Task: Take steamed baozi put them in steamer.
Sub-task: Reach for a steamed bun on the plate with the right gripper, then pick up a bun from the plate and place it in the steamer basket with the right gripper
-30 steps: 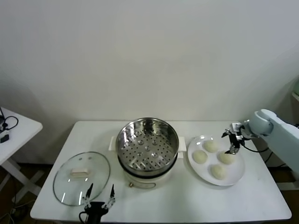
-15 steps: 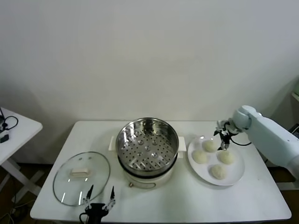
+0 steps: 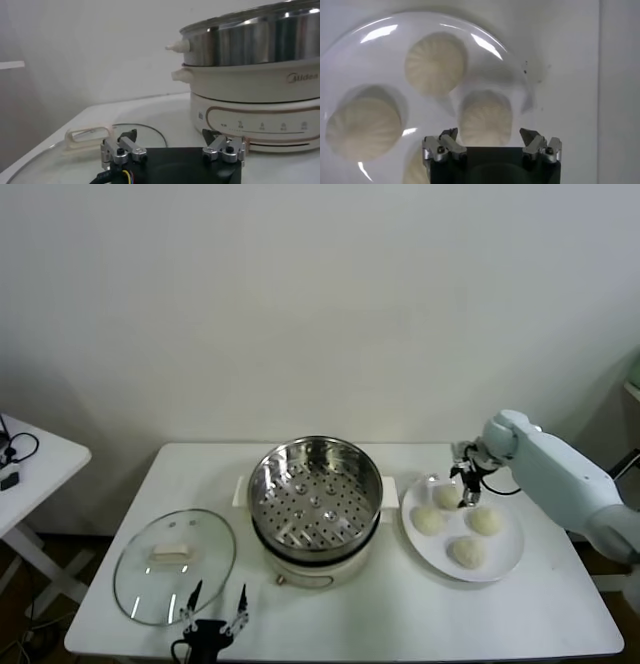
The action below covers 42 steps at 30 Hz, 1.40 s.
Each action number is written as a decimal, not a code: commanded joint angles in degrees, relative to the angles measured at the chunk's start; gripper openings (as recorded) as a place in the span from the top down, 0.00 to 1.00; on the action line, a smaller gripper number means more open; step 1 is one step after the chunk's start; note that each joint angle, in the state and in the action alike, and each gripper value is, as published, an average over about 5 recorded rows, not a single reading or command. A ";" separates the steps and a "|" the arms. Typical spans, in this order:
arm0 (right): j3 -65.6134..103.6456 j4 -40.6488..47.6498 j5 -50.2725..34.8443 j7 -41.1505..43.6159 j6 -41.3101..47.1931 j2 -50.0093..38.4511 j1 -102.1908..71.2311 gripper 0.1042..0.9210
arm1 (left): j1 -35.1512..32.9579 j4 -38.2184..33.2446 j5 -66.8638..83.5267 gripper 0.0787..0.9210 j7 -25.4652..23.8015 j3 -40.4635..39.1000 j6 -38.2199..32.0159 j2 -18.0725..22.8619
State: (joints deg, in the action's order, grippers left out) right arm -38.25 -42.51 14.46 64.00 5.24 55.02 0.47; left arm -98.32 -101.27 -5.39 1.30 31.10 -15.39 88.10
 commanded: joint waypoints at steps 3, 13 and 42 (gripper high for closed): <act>-0.10 3.06 0.55 0.60 0.10 1.91 0.36 0.12 | 0.01 0.09 -0.03 0.12 -0.09 0.10 0.33 -0.08; 0.40 4.23 1.21 0.97 -0.09 2.75 0.33 0.32 | 0.20 0.56 -0.77 0.12 -0.10 0.37 0.32 -0.02; -41.27 -35.08 -37.12 4.71 -15.61 -0.52 50.25 0.37 | -0.88 0.64 -1.98 0.12 0.38 0.71 -0.42 0.57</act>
State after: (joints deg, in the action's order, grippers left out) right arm -66.84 -64.21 -9.52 68.25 -3.16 50.77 32.47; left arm -99.08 -100.70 -7.25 1.66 31.82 -15.76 88.64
